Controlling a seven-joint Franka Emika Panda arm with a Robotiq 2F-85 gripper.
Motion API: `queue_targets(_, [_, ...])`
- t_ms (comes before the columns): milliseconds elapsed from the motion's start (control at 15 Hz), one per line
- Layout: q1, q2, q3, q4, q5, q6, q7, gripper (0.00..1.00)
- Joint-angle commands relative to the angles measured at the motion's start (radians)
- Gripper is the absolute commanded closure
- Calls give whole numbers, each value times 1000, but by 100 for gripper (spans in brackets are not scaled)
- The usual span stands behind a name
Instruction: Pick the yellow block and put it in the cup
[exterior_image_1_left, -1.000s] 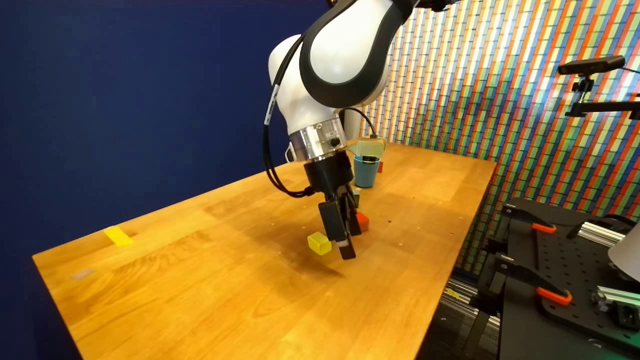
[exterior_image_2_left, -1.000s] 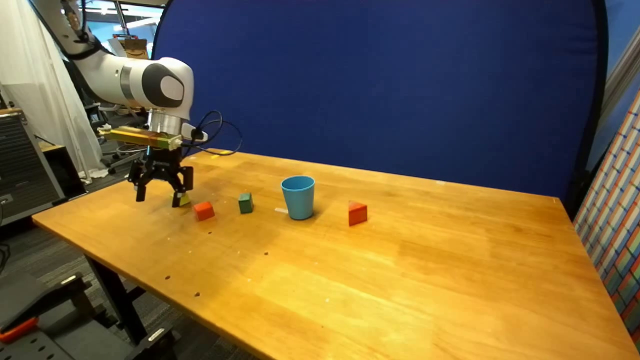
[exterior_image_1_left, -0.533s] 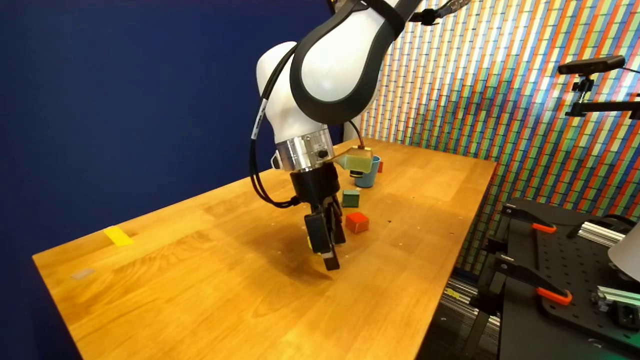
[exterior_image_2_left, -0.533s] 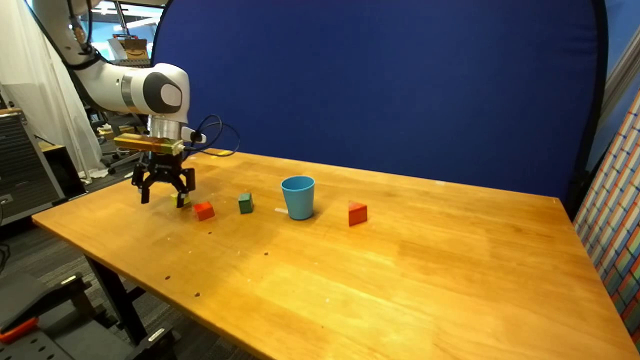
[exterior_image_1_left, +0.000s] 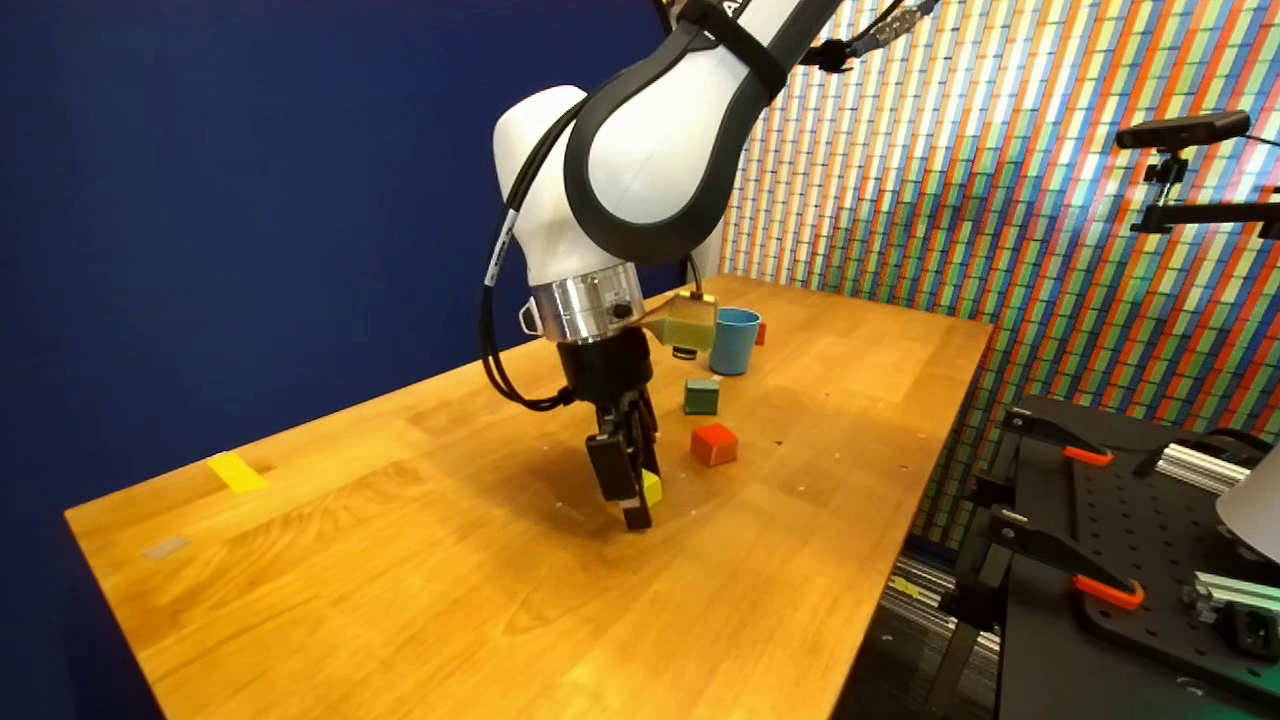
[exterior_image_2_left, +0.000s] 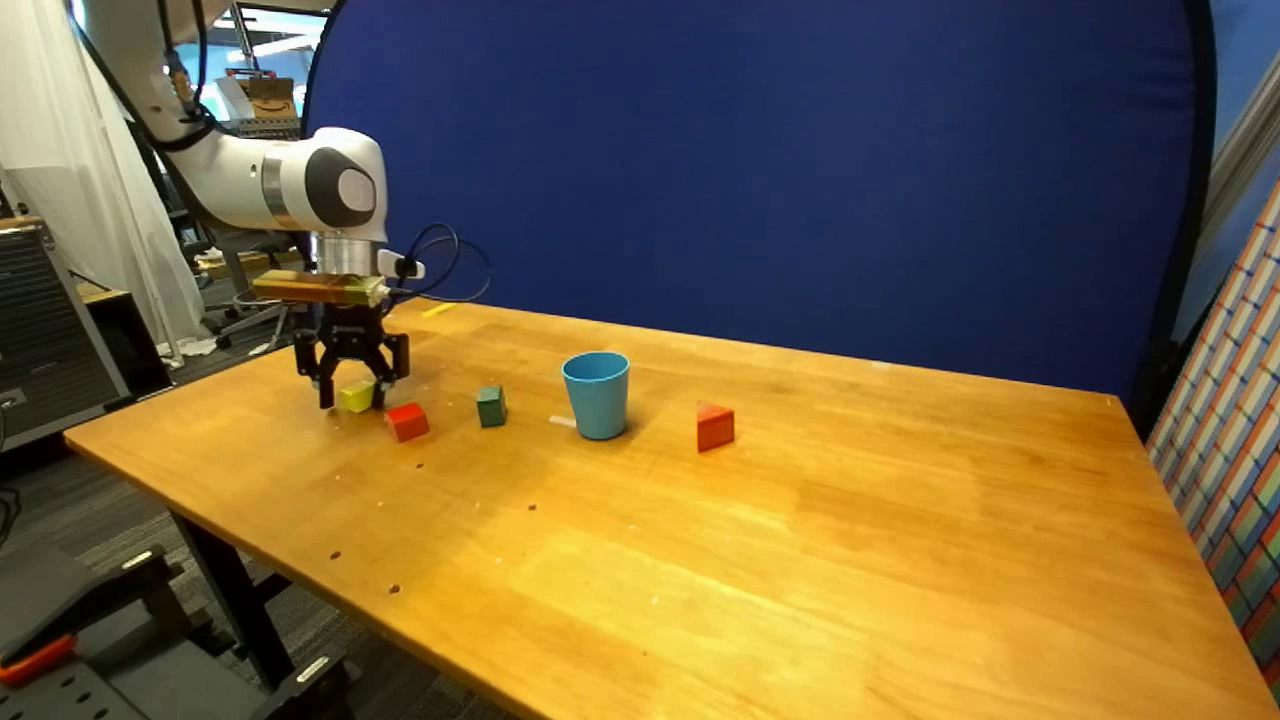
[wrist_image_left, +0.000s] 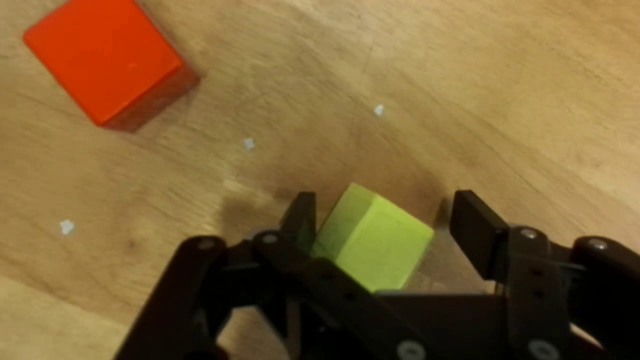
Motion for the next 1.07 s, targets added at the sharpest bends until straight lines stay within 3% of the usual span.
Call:
queue_targets(0, [18, 19, -33, 34, -32, 4, 39, 58])
queue_targets(267, [9, -25, -59, 8, -40, 1, 76, 87])
queue_targets(333, [4, -49, -73, -5, -47, 7, 96, 89])
queue_targets(1000, [-93, -298, -275, -68, -136, 47, 300, 89])
